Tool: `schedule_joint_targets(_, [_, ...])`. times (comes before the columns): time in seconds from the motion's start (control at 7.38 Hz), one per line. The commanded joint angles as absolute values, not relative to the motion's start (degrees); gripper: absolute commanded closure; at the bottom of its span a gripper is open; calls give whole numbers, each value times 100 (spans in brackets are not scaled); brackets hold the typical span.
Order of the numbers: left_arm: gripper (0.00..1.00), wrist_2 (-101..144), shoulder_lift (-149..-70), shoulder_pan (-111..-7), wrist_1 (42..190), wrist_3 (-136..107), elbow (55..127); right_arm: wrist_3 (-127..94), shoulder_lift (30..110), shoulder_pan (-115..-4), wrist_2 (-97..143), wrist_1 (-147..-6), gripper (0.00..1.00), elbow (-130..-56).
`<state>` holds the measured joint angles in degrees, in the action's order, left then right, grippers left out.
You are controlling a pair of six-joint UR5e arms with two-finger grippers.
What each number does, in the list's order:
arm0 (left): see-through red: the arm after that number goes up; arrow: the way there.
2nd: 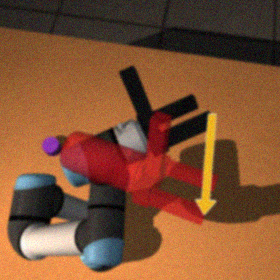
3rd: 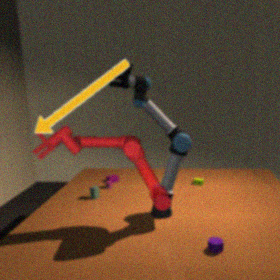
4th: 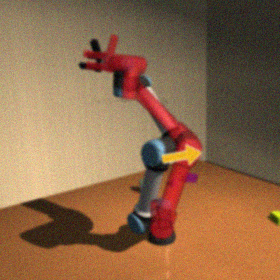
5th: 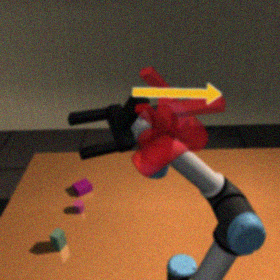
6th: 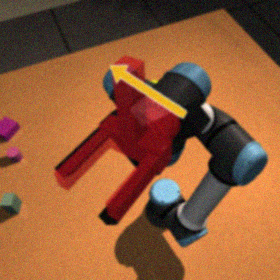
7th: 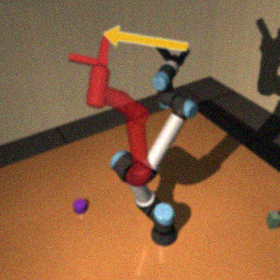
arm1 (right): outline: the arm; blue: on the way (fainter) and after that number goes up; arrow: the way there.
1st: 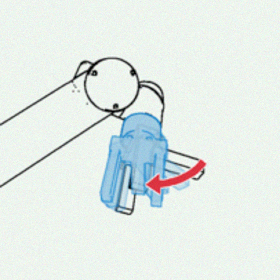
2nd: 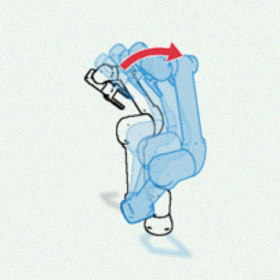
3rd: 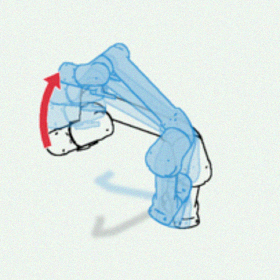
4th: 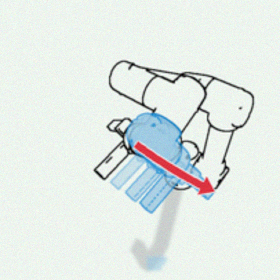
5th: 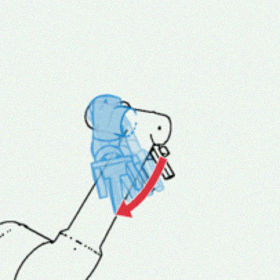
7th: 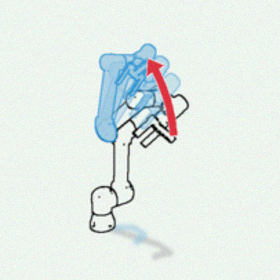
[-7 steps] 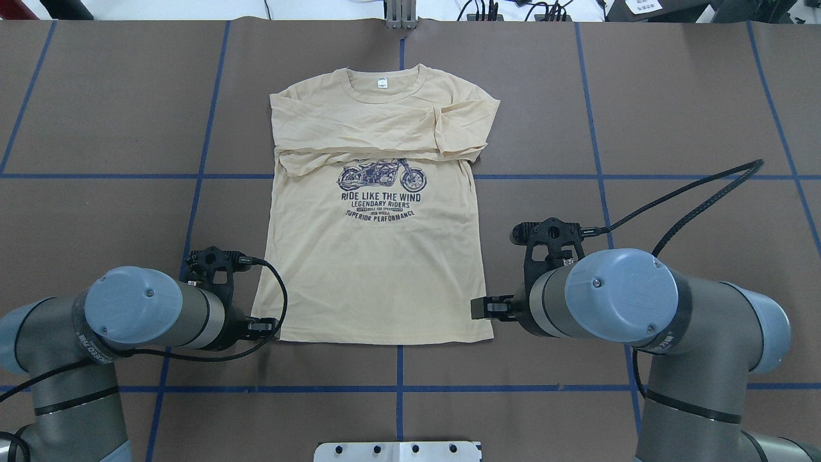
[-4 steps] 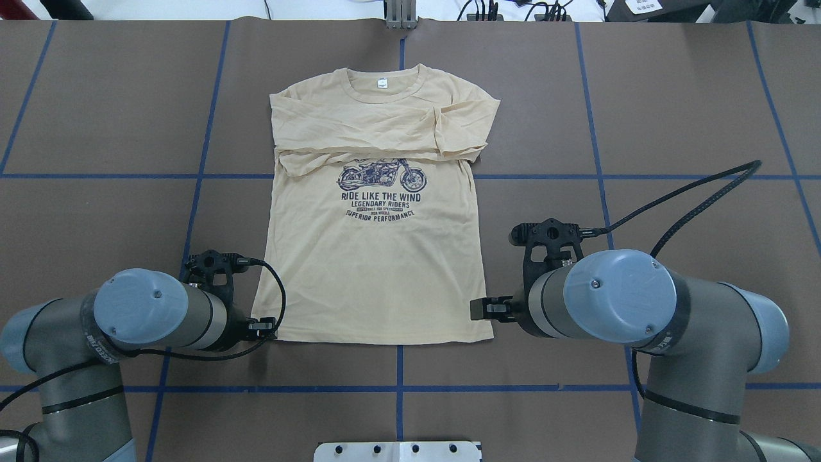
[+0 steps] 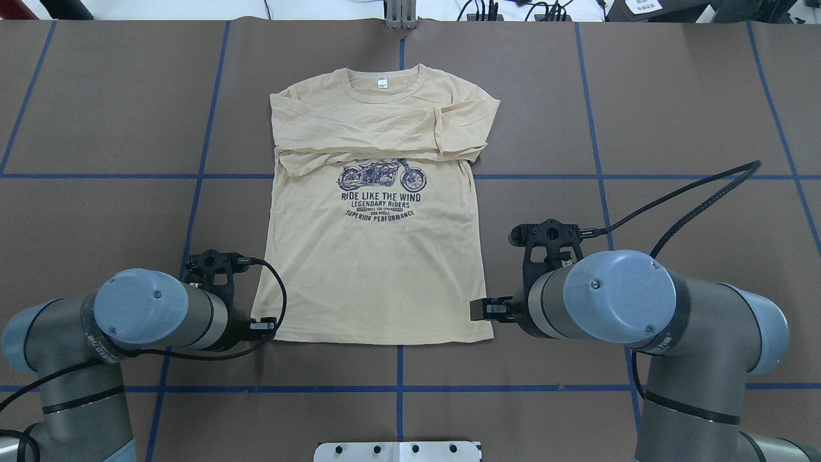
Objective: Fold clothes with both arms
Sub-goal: 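Position both grippers at the hem corners nearest the robot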
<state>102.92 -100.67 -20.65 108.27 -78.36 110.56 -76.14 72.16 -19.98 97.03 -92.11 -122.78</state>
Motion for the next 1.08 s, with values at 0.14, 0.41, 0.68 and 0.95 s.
schedule_joint_targets(0.14, [56, 10292, -10072, -2065, 10828, -7814, 11057, -7620, 7216, -1986, 9703, -9211, 1, -12278])
schedule_joint_targets(0.41, [56, 10292, -10072, -2065, 10828, -7805, 11048, -7611, 7225, -1969, 9703, -9211, 0, -12278])
schedule_joint_targets(0.68, [56, 10292, -10072, -2065, 10828, -7796, 11039, -7620, 7225, -1960, 9703, -9211, 1, -12278])
schedule_joint_targets(0.95, [58, 10283, -10072, -2065, 10828, -7796, 11030, -7611, 7216, -1960, 9694, -9211, 1, -12278])
